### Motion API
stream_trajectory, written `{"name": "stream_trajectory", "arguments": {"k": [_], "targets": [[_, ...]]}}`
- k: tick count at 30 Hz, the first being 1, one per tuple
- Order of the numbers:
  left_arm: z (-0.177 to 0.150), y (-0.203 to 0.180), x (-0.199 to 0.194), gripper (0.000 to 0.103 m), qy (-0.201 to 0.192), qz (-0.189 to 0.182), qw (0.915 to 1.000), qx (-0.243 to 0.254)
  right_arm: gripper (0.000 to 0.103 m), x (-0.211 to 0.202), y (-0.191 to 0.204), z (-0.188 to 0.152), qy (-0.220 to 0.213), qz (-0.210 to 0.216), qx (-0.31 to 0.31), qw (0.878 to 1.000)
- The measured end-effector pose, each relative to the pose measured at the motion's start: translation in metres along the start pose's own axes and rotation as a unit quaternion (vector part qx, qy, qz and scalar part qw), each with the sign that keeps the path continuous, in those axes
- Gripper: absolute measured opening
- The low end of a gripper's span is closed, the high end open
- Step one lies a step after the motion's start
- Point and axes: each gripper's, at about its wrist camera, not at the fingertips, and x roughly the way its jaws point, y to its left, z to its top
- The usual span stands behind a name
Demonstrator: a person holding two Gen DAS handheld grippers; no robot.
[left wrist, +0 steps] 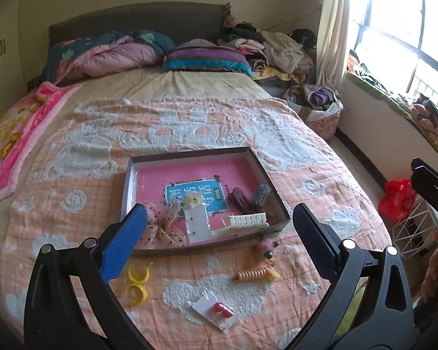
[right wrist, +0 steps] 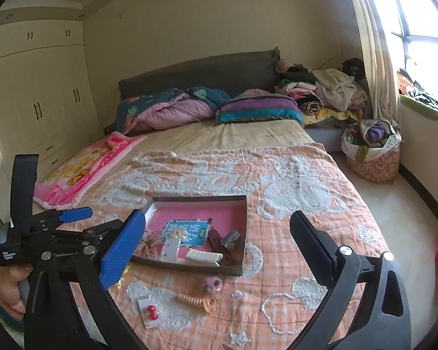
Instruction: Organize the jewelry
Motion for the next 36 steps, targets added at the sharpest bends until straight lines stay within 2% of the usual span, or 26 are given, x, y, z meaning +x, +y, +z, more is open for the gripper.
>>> {"name": "stream_trajectory", "arguments": {"k": [19, 36], "targets": [[-0.017, -0.004, -0.064, 0.093, -0.049, -0.018, 0.9986, 0.012, 0.099, -0.046, 0.025, -0.001, -0.032, 0.015, -0.013, 0.999], [-0.06, -0.001, -0.075, 0.093, -0.025, 0.01, 0.9994, 0.024, 0.099, -0.064, 0.043, -0.031, -0.021, 0.039, -0.036, 0.998]]}}
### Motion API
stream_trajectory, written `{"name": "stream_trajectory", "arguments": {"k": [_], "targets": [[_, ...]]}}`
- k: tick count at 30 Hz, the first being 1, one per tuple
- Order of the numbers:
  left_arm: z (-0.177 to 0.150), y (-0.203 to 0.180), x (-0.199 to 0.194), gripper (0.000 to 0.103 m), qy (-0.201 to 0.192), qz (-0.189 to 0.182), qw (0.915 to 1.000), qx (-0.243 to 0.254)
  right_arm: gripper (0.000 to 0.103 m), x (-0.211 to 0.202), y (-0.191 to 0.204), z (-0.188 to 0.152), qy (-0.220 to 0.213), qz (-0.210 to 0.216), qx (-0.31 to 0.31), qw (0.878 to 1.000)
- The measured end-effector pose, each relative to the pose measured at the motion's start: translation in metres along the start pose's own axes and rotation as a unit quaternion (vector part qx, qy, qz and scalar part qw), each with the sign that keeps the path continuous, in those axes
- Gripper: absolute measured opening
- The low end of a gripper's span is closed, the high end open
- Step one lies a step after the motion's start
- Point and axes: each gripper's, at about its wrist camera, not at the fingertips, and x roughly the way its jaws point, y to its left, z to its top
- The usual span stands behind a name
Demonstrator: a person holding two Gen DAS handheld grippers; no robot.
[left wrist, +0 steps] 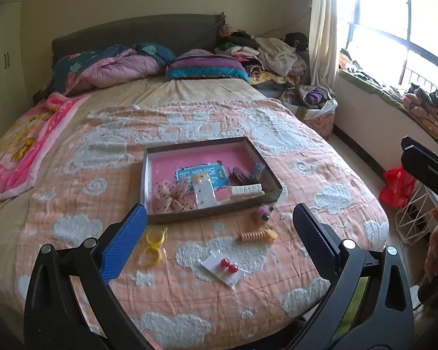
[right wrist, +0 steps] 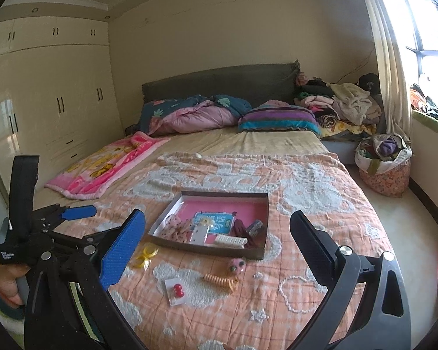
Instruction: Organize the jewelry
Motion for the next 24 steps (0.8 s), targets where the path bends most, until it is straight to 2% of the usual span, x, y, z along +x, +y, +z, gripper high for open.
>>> {"name": "stream_trajectory", "arguments": {"k": [12, 18, 24], "targets": [[-0.025, 0.011, -0.001, 0.093, 0.021, 0.021, 0.9996, 0.003, 0.099, 0.005, 0.005, -0.025, 0.027, 0.004, -0.003, 1.0], [-0.039, 0.015, 0.003, 0.093, 0.034, 0.033, 0.9986, 0.023, 0.099, 0.007, 0.012, -0.035, 0.04, 0.01, -0.01, 0.999], [-0.054, 0.025, 0.006, 0.094, 0.048, 0.041, 0.9979, 0.014, 0.099, 0.015, 0.019, -0.053, 0.063, 0.015, -0.018, 0.998]]}}
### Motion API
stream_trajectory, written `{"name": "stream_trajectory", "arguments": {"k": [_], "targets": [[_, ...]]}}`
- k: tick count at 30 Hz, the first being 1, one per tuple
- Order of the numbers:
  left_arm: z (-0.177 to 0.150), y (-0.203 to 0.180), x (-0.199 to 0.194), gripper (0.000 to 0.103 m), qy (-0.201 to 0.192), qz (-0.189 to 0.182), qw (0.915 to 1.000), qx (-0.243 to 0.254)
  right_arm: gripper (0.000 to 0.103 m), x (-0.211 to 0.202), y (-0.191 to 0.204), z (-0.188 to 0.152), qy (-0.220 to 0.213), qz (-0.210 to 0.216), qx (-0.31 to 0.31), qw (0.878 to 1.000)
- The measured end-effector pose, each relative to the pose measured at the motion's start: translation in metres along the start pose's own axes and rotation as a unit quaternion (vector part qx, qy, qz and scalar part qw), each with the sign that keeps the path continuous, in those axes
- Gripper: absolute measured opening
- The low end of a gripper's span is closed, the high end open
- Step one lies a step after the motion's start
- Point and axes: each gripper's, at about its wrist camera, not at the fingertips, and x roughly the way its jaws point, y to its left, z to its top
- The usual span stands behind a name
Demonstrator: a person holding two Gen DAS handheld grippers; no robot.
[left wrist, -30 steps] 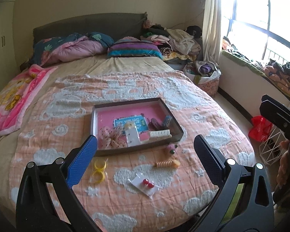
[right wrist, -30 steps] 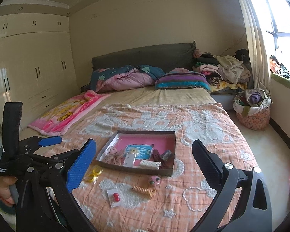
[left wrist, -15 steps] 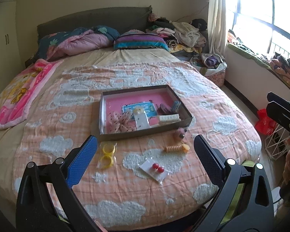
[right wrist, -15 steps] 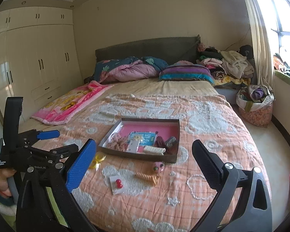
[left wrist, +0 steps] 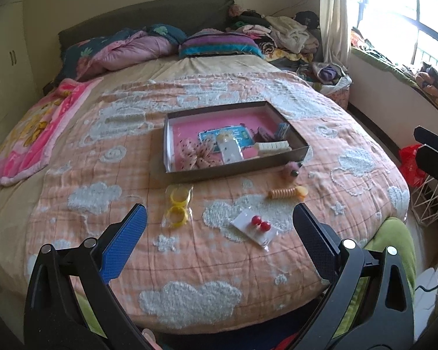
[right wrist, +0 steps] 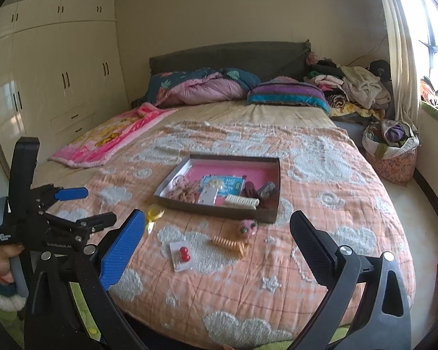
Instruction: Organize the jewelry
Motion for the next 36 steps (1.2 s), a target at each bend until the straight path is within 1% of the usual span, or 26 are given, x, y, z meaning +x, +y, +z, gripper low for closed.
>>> {"name": "stream_trajectory", "arguments": {"k": [7, 12, 15, 20, 23, 26, 31, 36], "targets": [[-0.015, 0.009, 0.01, 0.093, 0.016, 0.002, 0.9998, -0.007, 0.099, 0.018, 0.01, -0.02, 0.035, 0.006, -0.007, 0.999], [-0.026, 0.018, 0.02, 0.093, 0.031, 0.011, 0.9994, -0.013, 0.099, 0.031, 0.017, -0.032, 0.055, 0.015, -0.012, 0.998], [-0.031, 0.022, 0.023, 0.093, 0.033, 0.005, 0.9992, -0.024, 0.099, 0.038, 0.022, -0.038, 0.069, 0.015, -0.019, 0.997], [-0.043, 0.023, 0.034, 0.093, 0.051, 0.005, 0.9985, -0.019, 0.099, 0.052, 0.026, -0.046, 0.084, 0.024, -0.022, 0.996], [-0.049, 0.023, 0.043, 0.093, 0.062, -0.002, 0.9978, -0.025, 0.099, 0.059, 0.022, -0.05, 0.092, 0.02, -0.024, 0.995], [-0.055, 0.019, 0.055, 0.093, 0.075, -0.007, 0.997, -0.019, 0.099, 0.066, 0.011, -0.052, 0.097, 0.018, -0.01, 0.995], [-0.062, 0.011, 0.075, 0.093, 0.094, -0.022, 0.9952, -0.015, 0.099, 0.093, -0.009, -0.056, 0.118, 0.014, 0.008, 0.993], [-0.064, 0.021, 0.09, 0.094, 0.102, -0.011, 0.9943, -0.028, 0.099, 0.122, -0.021, -0.058, 0.136, 0.006, 0.004, 0.991]]}}
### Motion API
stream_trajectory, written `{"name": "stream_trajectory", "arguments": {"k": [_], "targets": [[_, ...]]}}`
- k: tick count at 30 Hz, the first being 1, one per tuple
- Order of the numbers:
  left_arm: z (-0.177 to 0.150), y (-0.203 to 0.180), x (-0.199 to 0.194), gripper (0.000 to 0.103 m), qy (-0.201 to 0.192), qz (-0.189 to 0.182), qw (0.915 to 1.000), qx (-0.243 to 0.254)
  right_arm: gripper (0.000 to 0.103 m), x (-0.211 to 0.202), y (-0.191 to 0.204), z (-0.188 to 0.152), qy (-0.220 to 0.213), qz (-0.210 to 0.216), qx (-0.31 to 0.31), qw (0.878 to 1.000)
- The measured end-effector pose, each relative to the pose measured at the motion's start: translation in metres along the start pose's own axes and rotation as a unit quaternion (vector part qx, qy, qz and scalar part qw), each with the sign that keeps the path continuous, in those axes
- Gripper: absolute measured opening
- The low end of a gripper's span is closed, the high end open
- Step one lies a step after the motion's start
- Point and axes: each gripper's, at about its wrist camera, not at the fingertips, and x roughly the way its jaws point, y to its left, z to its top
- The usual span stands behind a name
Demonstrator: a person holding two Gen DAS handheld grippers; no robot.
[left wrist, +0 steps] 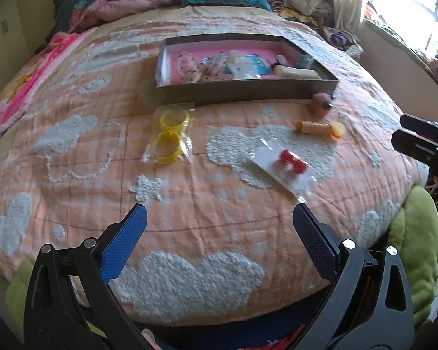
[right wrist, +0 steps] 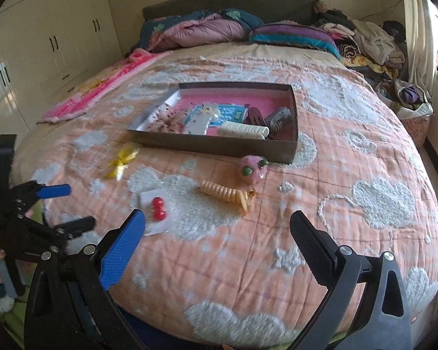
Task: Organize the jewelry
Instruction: 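Grasp the beige coiled hair tie with the right tool while the left tool grasps the bagged yellow hair ties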
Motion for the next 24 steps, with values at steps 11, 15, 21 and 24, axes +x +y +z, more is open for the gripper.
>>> {"name": "stream_trajectory", "arguments": {"k": [11, 15, 21, 24], "targets": [[0.028, 0.048, 0.031, 0.093, 0.009, 0.031, 0.9978, -0.058, 0.099, 0.073, -0.019, 0.014, 0.049, -0.004, 0.006, 0.999], [0.039, 0.06, 0.047, 0.093, 0.013, 0.035, 0.9966, -0.073, 0.098, 0.094, -0.021, 0.017, 0.057, -0.002, 0.016, 0.998], [0.051, 0.066, 0.068, 0.093, 0.02, 0.029, 0.995, -0.094, 0.081, 0.123, -0.009, 0.009, 0.082, -0.012, 0.009, 0.997], [0.053, 0.065, 0.076, 0.093, 0.025, 0.028, 0.9945, -0.098, 0.052, 0.124, -0.001, 0.004, 0.067, -0.032, -0.011, 0.997]]}}
